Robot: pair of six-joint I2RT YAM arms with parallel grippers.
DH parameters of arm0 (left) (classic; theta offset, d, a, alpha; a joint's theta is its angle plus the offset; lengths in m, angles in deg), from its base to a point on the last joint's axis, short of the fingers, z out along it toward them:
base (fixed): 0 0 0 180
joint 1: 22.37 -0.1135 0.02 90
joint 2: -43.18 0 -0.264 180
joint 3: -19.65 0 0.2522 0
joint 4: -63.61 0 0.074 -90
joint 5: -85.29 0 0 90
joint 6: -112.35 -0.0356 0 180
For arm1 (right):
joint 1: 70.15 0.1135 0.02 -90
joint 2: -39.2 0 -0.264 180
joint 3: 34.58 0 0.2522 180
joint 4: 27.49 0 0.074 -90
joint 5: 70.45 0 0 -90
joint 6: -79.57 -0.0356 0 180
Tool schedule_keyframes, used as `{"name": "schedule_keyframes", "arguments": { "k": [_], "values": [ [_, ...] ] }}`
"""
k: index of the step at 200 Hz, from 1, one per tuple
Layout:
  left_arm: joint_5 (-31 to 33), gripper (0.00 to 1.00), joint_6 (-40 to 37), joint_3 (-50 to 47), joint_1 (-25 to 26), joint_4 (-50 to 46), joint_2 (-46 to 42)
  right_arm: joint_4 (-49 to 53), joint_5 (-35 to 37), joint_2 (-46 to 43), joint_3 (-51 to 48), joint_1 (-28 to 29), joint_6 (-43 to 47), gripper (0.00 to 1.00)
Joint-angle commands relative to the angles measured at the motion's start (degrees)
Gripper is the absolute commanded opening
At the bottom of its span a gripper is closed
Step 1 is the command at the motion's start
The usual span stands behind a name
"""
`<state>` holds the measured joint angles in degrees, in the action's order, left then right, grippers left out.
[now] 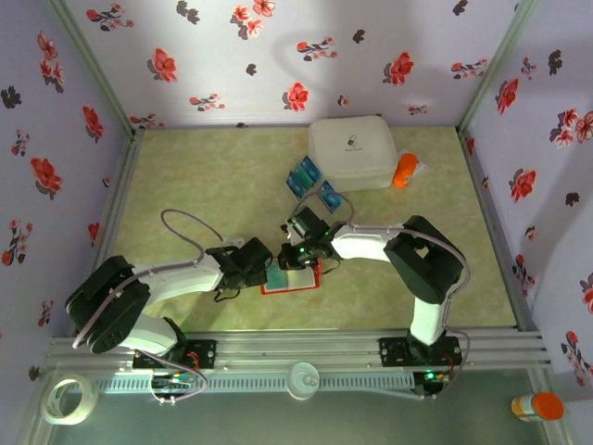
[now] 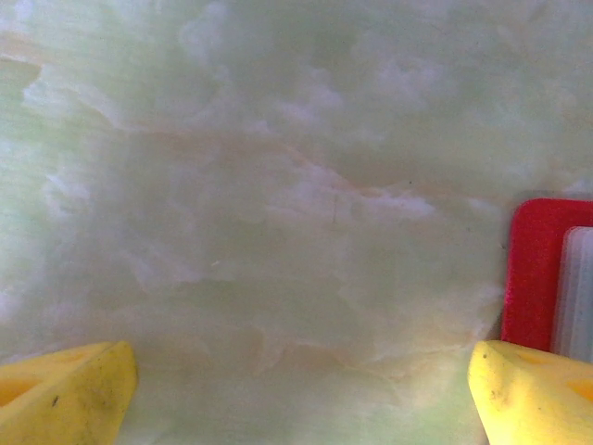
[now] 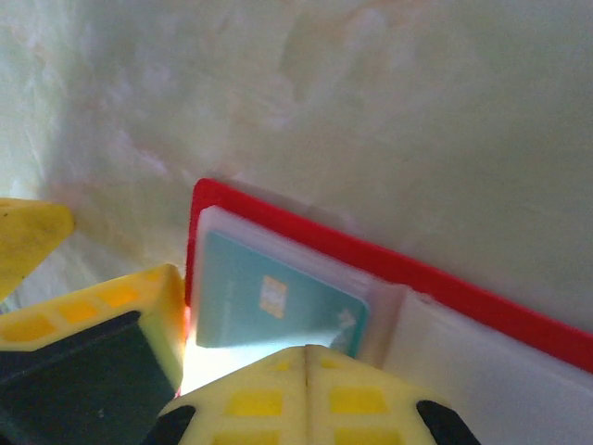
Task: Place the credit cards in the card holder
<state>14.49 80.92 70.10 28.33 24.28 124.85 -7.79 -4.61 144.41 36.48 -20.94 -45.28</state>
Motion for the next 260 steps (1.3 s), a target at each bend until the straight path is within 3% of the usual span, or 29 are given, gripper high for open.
{"name": "schedule_keyframes", "arguments": {
  "k": [1, 126, 260],
  "values": [
    [-0.58, 0.94, 0.61, -0.29, -0.60, 3.24, 1.83, 1.10, 0.02, 0.82, 1.33, 0.88, 0.58, 0.03],
    [0.90, 0.94, 1.25, -0.89, -1.74, -2.39, -8.88, 2.59, 2.93, -9.93, -5.37, -0.28, -0.52, 0.05],
    [-1.91, 0.94, 1.01, -3.24, -1.70, 2.77, -2.69, 0.58, 3.59, -7.61, -7.11, 1.26, -2.68, 0.05]
  ]
}}
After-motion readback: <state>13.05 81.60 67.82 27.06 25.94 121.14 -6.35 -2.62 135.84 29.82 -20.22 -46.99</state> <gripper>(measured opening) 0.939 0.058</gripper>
